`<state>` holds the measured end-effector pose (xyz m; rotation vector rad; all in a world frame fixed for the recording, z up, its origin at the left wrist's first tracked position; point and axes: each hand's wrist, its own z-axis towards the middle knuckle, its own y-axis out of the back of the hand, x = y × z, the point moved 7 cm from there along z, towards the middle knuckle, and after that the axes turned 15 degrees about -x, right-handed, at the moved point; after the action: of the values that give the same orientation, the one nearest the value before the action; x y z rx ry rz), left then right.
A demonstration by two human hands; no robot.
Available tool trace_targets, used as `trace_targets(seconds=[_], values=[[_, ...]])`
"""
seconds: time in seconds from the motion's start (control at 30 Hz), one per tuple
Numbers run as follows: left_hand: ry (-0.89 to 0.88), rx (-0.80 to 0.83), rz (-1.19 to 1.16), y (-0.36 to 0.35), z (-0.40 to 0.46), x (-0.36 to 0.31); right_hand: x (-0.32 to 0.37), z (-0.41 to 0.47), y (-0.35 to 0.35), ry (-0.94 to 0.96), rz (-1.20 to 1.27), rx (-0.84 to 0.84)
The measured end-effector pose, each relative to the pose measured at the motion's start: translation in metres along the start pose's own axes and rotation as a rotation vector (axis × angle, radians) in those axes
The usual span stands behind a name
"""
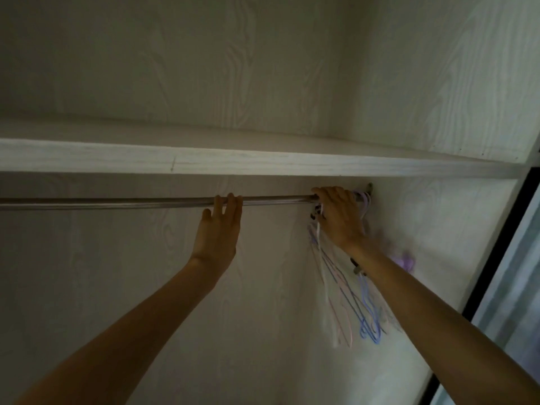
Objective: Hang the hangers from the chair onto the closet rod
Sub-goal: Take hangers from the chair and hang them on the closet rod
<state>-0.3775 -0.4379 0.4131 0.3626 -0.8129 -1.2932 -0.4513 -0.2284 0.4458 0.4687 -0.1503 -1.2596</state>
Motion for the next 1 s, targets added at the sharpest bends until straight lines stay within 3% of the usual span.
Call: trace_targets(seconds=[0.27, 0.5, 0.6, 0.7, 0.8, 1.0], values=[[0.032, 0.03, 0.018, -0.005, -0.001, -0.005, -0.034, -0.004, 0.0, 0.041, 0.067, 0.131], [0.064, 0.09, 0.008, 0.0, -0.002, -0.006, -0.037, -0.026, 0.037, -0.031, 0.127, 0.074], [0.115, 0.119, -0.018, 0.007, -0.006, -0.001, -0.021, -0.051, 0.068, 0.03, 0.147, 0.065], [0.132, 0.006, -0.149, 0.028, -0.019, -0.014, -0.002, -0.09, 0.105, 0.077, 0.132, 0.118], [0.052, -0.082, -0.427, 0.056, -0.054, -0.063, 0.008, -0.145, 0.137, -0.019, 0.136, 0.253], [-0.083, 0.294, -0.813, 0.069, -0.153, -0.182, -0.006, -0.295, 0.204, -0.377, -0.016, 0.547]])
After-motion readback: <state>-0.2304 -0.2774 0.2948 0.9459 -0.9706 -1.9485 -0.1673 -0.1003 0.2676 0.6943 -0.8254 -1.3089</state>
